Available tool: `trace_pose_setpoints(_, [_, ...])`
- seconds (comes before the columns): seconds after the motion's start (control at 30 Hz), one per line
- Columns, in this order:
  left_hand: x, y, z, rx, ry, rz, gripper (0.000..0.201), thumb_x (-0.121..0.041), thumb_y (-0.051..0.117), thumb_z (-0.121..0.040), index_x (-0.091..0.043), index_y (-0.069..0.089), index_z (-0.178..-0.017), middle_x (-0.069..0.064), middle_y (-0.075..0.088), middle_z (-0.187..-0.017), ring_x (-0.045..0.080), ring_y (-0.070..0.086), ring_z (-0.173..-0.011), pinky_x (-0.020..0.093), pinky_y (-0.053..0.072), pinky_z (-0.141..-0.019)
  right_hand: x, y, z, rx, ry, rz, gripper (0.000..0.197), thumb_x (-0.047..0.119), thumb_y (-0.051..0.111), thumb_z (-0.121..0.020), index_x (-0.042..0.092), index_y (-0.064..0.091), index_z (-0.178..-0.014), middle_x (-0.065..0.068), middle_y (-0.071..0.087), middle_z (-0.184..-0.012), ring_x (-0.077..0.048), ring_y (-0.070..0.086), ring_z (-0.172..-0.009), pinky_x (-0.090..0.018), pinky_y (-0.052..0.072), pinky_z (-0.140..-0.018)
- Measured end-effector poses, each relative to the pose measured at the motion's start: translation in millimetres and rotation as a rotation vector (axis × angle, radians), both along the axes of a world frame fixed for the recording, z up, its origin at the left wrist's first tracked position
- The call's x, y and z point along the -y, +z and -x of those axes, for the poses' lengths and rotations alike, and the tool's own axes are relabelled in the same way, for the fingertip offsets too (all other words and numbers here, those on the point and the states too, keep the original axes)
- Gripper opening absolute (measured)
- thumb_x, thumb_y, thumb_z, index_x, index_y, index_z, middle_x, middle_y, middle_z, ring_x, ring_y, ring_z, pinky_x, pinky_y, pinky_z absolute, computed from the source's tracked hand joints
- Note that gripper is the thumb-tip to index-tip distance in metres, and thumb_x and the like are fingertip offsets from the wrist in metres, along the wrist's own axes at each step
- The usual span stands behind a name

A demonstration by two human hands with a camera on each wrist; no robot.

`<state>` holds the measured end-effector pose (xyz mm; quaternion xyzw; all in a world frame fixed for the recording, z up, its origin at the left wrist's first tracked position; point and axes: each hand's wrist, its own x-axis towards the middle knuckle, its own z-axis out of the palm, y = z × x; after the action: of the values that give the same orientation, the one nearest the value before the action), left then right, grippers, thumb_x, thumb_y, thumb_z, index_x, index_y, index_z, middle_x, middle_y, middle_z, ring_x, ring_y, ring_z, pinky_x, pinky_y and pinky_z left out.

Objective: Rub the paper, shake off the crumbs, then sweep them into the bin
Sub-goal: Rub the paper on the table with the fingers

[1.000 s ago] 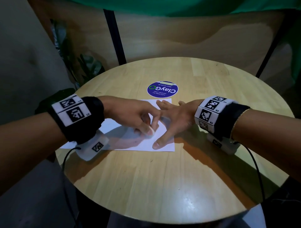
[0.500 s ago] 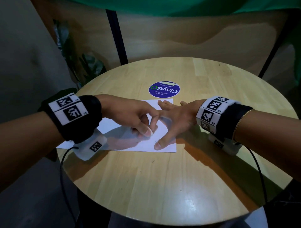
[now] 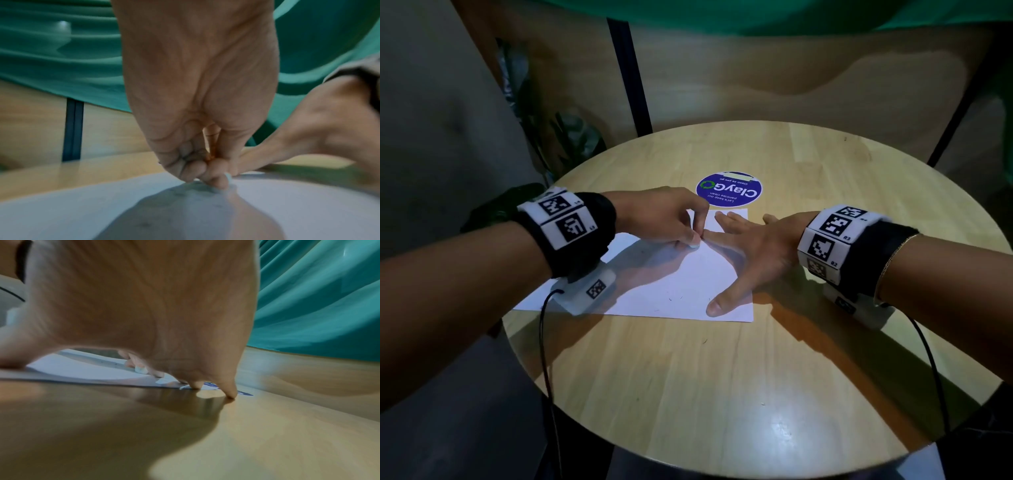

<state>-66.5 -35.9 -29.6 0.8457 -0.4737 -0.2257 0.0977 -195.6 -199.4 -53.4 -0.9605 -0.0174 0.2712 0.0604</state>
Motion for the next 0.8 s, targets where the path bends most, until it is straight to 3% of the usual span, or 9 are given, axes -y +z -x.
trace_pose_setpoints(0.13, [2.0, 0.0, 12.2, -0.203, -0.063, -0.064, 0.014, -0.012, 0.075, -0.102, -0.001, 0.068, -0.099, 0.014, 0.075, -0.079, 0.015, 0.063, -0.069, 0.028, 0.054, -0.072, 1.1, -3.5, -2.7, 0.003, 0.008, -0.002, 0.130, 0.096, 0.064, -0.066, 0.053, -0.011, -0.164, 0.005, -0.031, -0.172, -0.015, -0.029, -0.158, -0.062, -0.010, -0.126])
trace_pose_setpoints(0.27, [2.0, -1.4, -1.0, 0.048, 0.029, 0.000, 0.011, -0.024, 0.074, -0.102, -0.017, 0.069, -0.095, 0.002, 0.082, -0.083, 0.006, 0.067, -0.069, 0.037, 0.059, -0.078, 0.4, -0.5, -0.7, -0.009, -0.008, -0.003, 0.130, 0.095, 0.064, -0.068, 0.055, -0.019, -0.160, 0.005, -0.032, -0.172, -0.015, -0.028, -0.158, -0.060, -0.010, -0.127])
trace_pose_setpoints(0.37, [2.4, -2.2, 9.1, -0.121, -0.038, -0.036, 0.010, -0.013, 0.074, -0.102, -0.010, 0.068, -0.095, 0.007, 0.076, -0.078, 0.011, 0.064, -0.066, 0.023, 0.054, -0.069, 0.2, -3.0, -3.2, -0.008, 0.007, 0.001, 0.129, 0.096, 0.063, -0.066, 0.054, -0.012, -0.162, 0.006, -0.032, -0.172, -0.014, -0.029, -0.158, -0.062, -0.009, -0.127])
trace_pose_setpoints(0.43, [2.7, 2.7, 11.2, -0.184, -0.066, -0.096, 0.011, -0.013, 0.076, -0.101, -0.007, 0.069, -0.096, 0.015, 0.074, -0.078, 0.016, 0.063, -0.069, 0.027, 0.052, -0.070, 0.6, -3.1, -3.6, -0.004, 0.009, 0.000, 0.129, 0.096, 0.063, -0.066, 0.053, -0.010, -0.163, 0.006, -0.032, -0.172, -0.015, -0.029, -0.158, -0.063, -0.010, -0.126])
trace_pose_setpoints(0.5, [4.2, 3.3, 6.1, -0.086, -0.030, -0.071, 0.011, -0.018, 0.076, -0.101, -0.011, 0.070, -0.095, 0.013, 0.080, -0.084, 0.011, 0.065, -0.069, 0.030, 0.053, -0.076, -0.1, -2.0, -2.9, -0.007, 0.001, 0.005, 0.129, 0.095, 0.063, -0.067, 0.053, -0.014, -0.162, 0.005, -0.031, -0.172, -0.016, -0.028, -0.158, -0.062, -0.009, -0.127])
trace_pose_setpoints(0.57, [4.7, 0.0, 8.2, -0.011, 0.004, 0.005, 0.016, -0.017, 0.074, -0.101, -0.025, 0.070, -0.088, 0.002, 0.081, -0.081, 0.004, 0.064, -0.065, 0.030, 0.052, -0.077, -0.1, -1.9, -3.2, -0.002, -0.004, 0.005, 0.129, 0.095, 0.064, -0.067, 0.054, -0.014, -0.162, 0.006, -0.031, -0.172, -0.015, -0.027, -0.158, -0.061, -0.007, -0.127])
trace_pose_setpoints(0.63, [3.6, -2.0, 17.6, -0.108, -0.044, -0.030, 0.029, -0.010, 0.072, -0.102, -0.032, 0.071, -0.083, 0.001, 0.077, -0.076, 0.008, 0.062, -0.064, 0.028, 0.052, -0.071, 0.2, -3.6, -4.4, 0.002, 0.001, 0.007, 0.128, 0.096, 0.063, -0.066, 0.053, -0.007, -0.164, 0.006, -0.031, -0.173, -0.015, -0.028, -0.158, -0.062, -0.007, -0.127])
trace_pose_setpoints(0.73, [-1.6, 0.0, 16.2, -0.169, -0.045, -0.062, 0.009, -0.015, 0.075, -0.102, -0.009, 0.070, -0.098, 0.014, 0.077, -0.081, 0.014, 0.063, -0.067, 0.030, 0.054, -0.072, 0.2, -3.1, -4.6, -0.009, -0.009, 0.006, 0.131, 0.097, 0.063, -0.065, 0.052, -0.009, -0.164, 0.004, -0.032, -0.172, -0.016, -0.029, -0.158, -0.062, -0.006, -0.127])
trace_pose_setpoints(0.8, [-4.0, -3.1, 8.7, -0.056, 0.010, 0.010, 0.010, -0.019, 0.073, -0.103, -0.011, 0.068, -0.100, 0.011, 0.079, -0.085, 0.007, 0.064, -0.067, 0.033, 0.055, -0.073, -0.6, -1.9, -5.1, -0.016, -0.017, 0.009, 0.135, 0.096, 0.064, -0.066, 0.051, -0.019, -0.162, 0.005, -0.033, -0.171, -0.016, -0.028, -0.158, -0.061, -0.005, -0.128])
